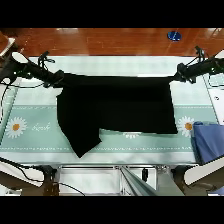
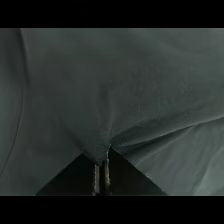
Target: Fold the shirts.
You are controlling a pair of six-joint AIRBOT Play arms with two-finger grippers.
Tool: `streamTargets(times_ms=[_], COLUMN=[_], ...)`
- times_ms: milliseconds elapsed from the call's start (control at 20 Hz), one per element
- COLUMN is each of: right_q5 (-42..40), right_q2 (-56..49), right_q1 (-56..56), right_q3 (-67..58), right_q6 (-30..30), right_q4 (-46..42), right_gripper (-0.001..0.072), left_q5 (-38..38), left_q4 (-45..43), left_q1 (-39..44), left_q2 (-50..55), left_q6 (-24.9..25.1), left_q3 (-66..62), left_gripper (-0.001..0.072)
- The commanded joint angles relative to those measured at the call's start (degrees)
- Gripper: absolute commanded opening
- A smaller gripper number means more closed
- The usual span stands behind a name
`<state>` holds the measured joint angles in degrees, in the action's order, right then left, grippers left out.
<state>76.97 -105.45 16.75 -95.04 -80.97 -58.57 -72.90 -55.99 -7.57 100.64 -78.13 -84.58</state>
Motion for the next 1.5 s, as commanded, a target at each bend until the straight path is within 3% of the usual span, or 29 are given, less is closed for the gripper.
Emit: streamTargets(times_ms=[0,50,100,150,200,350,450,550,750,950,1200,1450], right_q5=[2.73,1.84,1.42,1.55,2.56,7.39,8.28,2.21,-13.51,-20.74,-20.33,-18.62], right_q2=[-0.04,-0.09,-0.22,-0.13,0.09,3.63,9.11,17.77,38.07,53.33,56.26,56.26], right_q1=[-1.27,-1.64,-2.14,-2.16,-2.16,-1.25,-0.63,1.16,2.43,2.43,2.43,2.49], right_q3=[2.69,3.17,3.15,3.15,3.1,3.1,5.2,14.08,41.99,62.69,64.87,62.14], right_q6=[-0.07,-0.52,-1.7,-3.74,-4.09,-4.76,-4.94,-6.51,-4.55,-2.54,-0.98,-2.14], right_q4=[-6.21,-6.62,-6.69,-6.67,-6.49,-10.84,-18.14,-19.52,-12.2,0.07,4.76,8.07], right_gripper=[0.0023,0.0024,0.0119,0.0396,0.0412,0.0412,0.0412,0.0412,0.0412,0.0412,0.0412,0.0412], left_q5=[-4.33,-4.26,-4.37,-5.6,-7.48,-13.27,-11.96,-7.13,3.41,4.66,5.66,17.62], left_q4=[-1.46,-1.44,-1.4,-1.46,-1.66,-7.06,-10.12,-10.25,-10.58,-0.9,7.61,14.12], left_q1=[-0.13,-0.02,0.0,0.07,0.0,-0.11,-0.7,-2.82,-13.03,-25.29,-20.85,-9.86], left_q2=[1.51,1.55,1.46,1.22,1.03,-1.64,-6.73,-14.32,-32.98,-47.3,-47.08,-43.63], left_q6=[0.94,0.96,0.76,0.09,-0.26,-0.96,-0.31,0.79,2.47,2.49,5.46,5.42], left_q3=[1.51,1.64,1.53,1.44,1.25,2.03,6.71,16.7,42.88,62.38,67.73,67.73], left_gripper=[0.0023,0.0025,0.0123,0.0433,0.0506,0.0506,0.0506,0.0506,0.0507,0.0506,0.0506,0.0506])
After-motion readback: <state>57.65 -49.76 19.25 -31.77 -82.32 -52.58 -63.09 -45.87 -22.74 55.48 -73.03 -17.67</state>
